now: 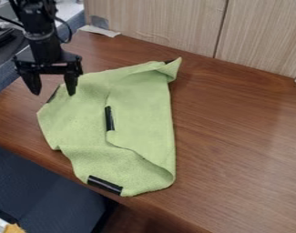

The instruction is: Fold the cloth from the top left to the bottom right

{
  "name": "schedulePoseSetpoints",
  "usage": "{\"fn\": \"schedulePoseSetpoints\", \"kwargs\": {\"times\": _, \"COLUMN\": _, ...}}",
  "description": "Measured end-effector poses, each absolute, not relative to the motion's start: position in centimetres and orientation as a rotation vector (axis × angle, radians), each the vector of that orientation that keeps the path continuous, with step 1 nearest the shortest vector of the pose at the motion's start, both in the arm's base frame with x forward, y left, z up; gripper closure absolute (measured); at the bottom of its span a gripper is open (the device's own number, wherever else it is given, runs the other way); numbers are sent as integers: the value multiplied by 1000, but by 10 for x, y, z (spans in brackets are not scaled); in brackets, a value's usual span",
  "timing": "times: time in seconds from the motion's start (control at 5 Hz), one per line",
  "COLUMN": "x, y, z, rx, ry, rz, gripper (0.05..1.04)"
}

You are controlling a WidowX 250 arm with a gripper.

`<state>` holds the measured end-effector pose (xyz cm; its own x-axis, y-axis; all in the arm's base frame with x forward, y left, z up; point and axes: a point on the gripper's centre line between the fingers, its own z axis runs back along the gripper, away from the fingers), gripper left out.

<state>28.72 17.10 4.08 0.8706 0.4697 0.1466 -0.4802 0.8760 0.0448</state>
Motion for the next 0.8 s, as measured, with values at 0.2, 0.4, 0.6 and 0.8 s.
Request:
{"fn": "schedulePoseSetpoints", "kwargs": {"times": 0.2, "x": 288, "y": 166, "z": 20, "rx": 36, "ry": -88, "rz": 496, "gripper": 83}}
{"fn": "schedulePoseSetpoints", "kwargs": {"times": 0.4, "x": 290, "y": 172, "z": 13, "rx": 49, "ry": -85, "rz": 511, "gripper": 135}}
{"fn": "schedulePoseSetpoints", "kwargs": {"times": 0.6, "x": 291, "y": 174, "z": 11, "rx": 54, "ry": -86, "rz": 522, "gripper": 394}}
{"fn": "schedulePoseSetpoints", "kwargs": {"times": 0.8, "x": 291, "y": 173, "z": 9, "rx": 56, "ry": -92, "rz": 535, "gripper": 668}}
